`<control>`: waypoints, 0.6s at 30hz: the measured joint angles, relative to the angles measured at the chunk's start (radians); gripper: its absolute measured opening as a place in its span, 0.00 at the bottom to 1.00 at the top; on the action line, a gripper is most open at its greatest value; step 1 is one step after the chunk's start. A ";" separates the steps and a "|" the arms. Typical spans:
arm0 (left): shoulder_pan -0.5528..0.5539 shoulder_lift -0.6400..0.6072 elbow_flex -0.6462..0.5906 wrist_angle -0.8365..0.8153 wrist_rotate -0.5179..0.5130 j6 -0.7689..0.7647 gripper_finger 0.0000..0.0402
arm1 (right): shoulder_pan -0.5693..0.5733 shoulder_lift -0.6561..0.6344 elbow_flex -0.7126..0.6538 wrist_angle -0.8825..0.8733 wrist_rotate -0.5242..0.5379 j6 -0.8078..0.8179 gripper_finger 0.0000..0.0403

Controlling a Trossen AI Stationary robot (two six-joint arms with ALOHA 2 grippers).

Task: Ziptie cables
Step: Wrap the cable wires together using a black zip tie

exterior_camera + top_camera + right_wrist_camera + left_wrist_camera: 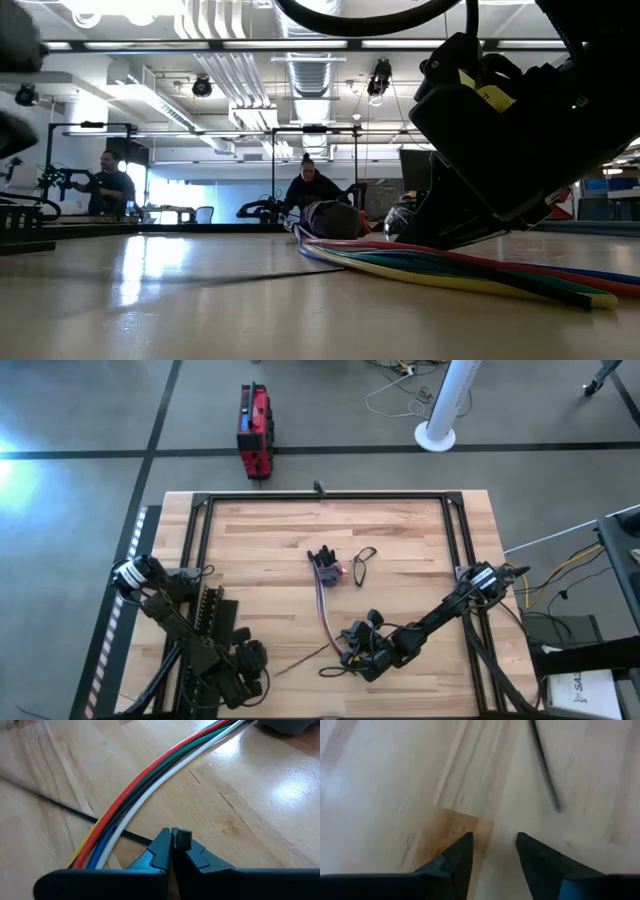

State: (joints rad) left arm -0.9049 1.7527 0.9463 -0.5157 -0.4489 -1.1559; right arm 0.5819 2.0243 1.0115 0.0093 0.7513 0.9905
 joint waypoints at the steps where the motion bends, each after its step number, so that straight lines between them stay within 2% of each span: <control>1: -0.002 0.000 0.000 0.001 0.021 -0.021 0.35 | 0.000 0.000 0.000 0.000 0.000 -0.001 0.00; 4: -0.005 0.003 0.000 0.010 0.051 -0.061 0.32 | 0.000 0.000 0.000 0.000 0.000 -0.003 0.00; 9: -0.009 0.032 0.000 0.101 -0.005 -0.024 0.27 | 0.000 0.000 0.000 0.000 0.000 -0.005 0.00; 14: -0.010 0.089 0.002 0.235 -0.108 0.170 0.21 | 0.000 0.000 0.000 0.000 0.000 -0.006 0.00; 18: -0.011 0.137 0.005 0.306 -0.234 0.344 0.16 | 0.000 0.000 0.000 0.001 0.000 -0.006 0.00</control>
State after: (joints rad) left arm -0.9157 1.8899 0.9512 -0.2097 -0.6833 -0.8119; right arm 0.5819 2.0243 1.0115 0.0101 0.7513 0.9844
